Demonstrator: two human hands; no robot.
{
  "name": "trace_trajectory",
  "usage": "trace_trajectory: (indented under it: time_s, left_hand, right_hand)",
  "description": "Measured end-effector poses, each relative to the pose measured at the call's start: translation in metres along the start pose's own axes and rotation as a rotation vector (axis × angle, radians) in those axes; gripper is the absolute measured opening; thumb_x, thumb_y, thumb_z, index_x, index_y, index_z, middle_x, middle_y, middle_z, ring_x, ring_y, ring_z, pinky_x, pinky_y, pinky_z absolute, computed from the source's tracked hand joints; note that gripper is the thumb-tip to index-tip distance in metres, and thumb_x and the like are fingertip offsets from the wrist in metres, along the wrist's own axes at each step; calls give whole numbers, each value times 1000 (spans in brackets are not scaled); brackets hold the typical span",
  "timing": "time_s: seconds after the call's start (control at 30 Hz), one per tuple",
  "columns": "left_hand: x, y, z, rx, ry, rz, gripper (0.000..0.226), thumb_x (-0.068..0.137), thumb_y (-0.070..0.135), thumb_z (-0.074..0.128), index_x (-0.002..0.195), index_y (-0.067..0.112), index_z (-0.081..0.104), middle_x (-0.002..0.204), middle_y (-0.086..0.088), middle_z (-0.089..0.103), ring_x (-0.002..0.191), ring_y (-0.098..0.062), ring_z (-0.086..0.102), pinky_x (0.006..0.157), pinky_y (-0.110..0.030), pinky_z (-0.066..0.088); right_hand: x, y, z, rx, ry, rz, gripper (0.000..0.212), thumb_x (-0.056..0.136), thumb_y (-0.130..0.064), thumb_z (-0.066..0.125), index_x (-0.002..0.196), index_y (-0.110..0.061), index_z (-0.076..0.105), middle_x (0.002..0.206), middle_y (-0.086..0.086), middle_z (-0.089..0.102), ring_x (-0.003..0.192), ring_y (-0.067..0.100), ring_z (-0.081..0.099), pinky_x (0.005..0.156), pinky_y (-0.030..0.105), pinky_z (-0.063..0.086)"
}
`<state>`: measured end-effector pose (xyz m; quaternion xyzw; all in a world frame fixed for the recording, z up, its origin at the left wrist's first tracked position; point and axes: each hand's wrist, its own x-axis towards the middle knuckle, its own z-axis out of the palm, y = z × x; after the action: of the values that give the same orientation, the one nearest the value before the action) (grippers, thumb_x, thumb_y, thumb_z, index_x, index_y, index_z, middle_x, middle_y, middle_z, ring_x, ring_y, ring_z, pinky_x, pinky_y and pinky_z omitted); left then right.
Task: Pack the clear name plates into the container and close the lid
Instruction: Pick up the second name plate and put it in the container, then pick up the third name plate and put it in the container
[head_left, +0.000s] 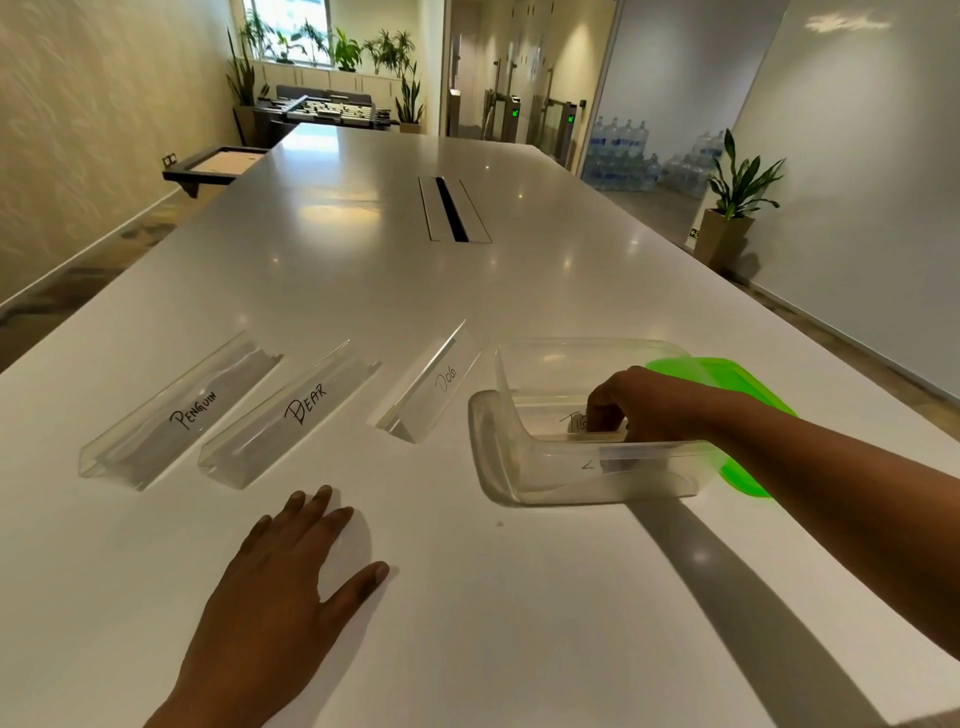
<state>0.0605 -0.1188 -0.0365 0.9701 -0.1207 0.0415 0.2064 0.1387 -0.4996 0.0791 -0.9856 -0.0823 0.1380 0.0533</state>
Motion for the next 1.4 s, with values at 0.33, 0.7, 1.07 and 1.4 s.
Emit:
trace_trajectory:
  time_s: [0.33, 0.7, 1.07, 1.4]
  left_hand:
    - [-1, 3, -2, 15, 4, 6, 99, 66, 89, 4, 145, 37, 33, 159, 14, 15, 147, -5, 10, 119, -30, 5]
    - [-2, 2, 0, -3, 26, 30, 93, 73, 85, 11, 144, 32, 37, 158, 12, 21, 146, -5, 12, 119, -30, 8]
    - [-3, 4, -5, 6, 0, -17, 100, 67, 89, 2, 148, 35, 28, 160, 15, 16, 148, -6, 9, 121, -33, 9]
    - [-3, 4, -5, -1, 5, -11, 92, 72, 84, 8, 148, 35, 27, 160, 15, 14, 148, -4, 6, 121, -32, 9]
  right_hand:
    - [-1, 8, -6, 78, 58, -29, 26, 72, -29, 82, 95, -24, 70, 91, -9, 71, 84, 7, 67, 69, 9, 49]
    - [-74, -104, 1, 393, 711, -481, 19, 81, -30, 74, 93, -15, 71, 90, -6, 69, 81, 5, 64, 71, 17, 49]
    - [-58, -156, 124, 274, 550, -281, 43, 86, -51, 58, 122, -29, 63, 132, -15, 57, 130, 2, 43, 103, 31, 43]
    - [-53, -159, 143, 272, 438, -307, 46, 92, -48, 47, 136, -34, 51, 146, -23, 41, 137, -12, 22, 109, 9, 16]
